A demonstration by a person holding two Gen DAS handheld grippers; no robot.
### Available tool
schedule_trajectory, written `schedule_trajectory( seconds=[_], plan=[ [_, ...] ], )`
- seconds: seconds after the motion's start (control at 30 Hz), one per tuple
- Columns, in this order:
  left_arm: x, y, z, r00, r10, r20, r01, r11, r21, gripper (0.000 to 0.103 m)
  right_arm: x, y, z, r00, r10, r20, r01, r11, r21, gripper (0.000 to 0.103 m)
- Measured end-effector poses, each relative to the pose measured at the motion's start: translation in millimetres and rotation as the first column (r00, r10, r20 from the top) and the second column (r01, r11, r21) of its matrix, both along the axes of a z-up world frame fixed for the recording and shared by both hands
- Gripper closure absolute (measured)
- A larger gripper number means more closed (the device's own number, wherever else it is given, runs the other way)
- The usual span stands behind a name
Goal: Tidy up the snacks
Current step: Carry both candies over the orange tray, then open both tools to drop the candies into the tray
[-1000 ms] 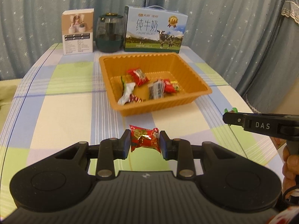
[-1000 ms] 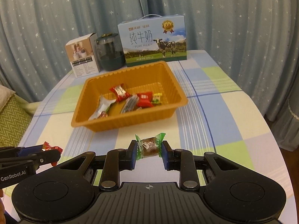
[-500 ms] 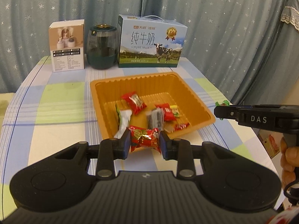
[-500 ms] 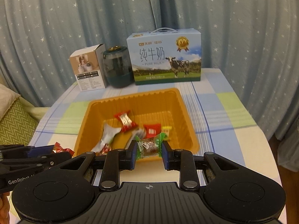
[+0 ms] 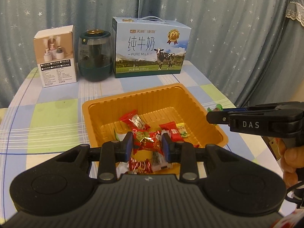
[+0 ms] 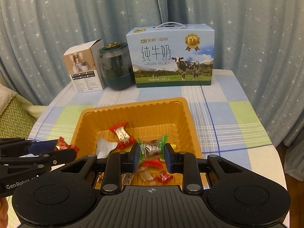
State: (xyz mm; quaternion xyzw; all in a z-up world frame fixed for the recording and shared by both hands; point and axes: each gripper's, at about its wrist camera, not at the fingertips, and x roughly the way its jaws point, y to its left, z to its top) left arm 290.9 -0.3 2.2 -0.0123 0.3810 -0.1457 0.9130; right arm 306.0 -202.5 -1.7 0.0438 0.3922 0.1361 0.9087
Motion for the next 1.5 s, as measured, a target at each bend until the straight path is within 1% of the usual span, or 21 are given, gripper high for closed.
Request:
schedule_trajectory(
  seconds=[0.13,0.33,0.57,0.6,0.63,0.67,0.8,1.0,1.3,1.4,1.43,1.47,1.5],
  plan=[
    [15,-1,-1,1.0,0.003,-0.003,-0.003,1.0,0.006,0.074,14,1,-2,1.0,-0.004,-0.011,0.004,1.0,-0.003,0.075],
    [33,0,-6,1.0,0.011,-0.015,-0.011,1.0,0.001,0.074,30,-1,-8,0.999,-0.023,-0.038,0.024,0.999,0.029,0.075],
    [45,-3,-17,0.999,0.01,-0.04,-0.01,1.0,-0.012,0.072,34,-3,-17,0.998,-0.033,-0.056,0.035,0.999,0.034,0.075],
    [46,-4,-17,0.999,0.008,-0.039,-0.009,1.0,-0.011,0.069,34,-4,-17,0.998,-0.033,-0.057,0.035,0.999,0.034,0.075],
    [47,-5,-18,0.999,0.012,-0.039,-0.012,1.0,-0.004,0.057,35,-4,-18,0.998,-0.034,-0.058,0.036,0.999,0.035,0.075],
    [47,-5,-19,0.999,0.015,-0.033,-0.015,1.0,-0.003,0.053,35,-5,-18,0.998,-0.034,-0.059,0.036,0.999,0.035,0.075],
    [45,1,-20,0.999,0.031,-0.026,-0.031,1.0,0.0,0.053,34,-6,-19,0.998,-0.036,-0.058,0.038,0.999,0.035,0.075],
    [40,7,-21,0.999,0.036,-0.026,-0.035,0.999,0.029,0.053,33,-7,-19,0.997,-0.035,-0.062,0.038,0.999,0.038,0.075],
    [32,10,-19,0.999,0.039,-0.021,-0.038,0.999,0.033,0.052,35,-2,-12,0.998,-0.026,-0.052,0.028,0.999,0.042,0.075],
    [30,11,-20,0.999,0.038,-0.023,-0.038,0.999,0.034,0.05,37,-2,-12,0.999,-0.008,-0.046,0.012,0.997,0.072,0.074],
    [29,11,-21,0.999,0.039,-0.023,-0.038,0.999,0.034,0.048,37,-4,-12,0.999,-0.011,-0.047,0.015,0.996,0.089,0.064],
    [29,12,-21,0.999,0.041,-0.025,-0.04,0.999,0.032,0.046,37,-5,-12,0.999,-0.02,-0.044,0.024,0.994,0.102,0.042],
    [27,12,-21,0.999,0.043,-0.026,-0.042,0.999,0.029,0.044,35,-8,-10,0.999,-0.03,-0.036,0.034,0.993,0.115,0.033]
  ],
)
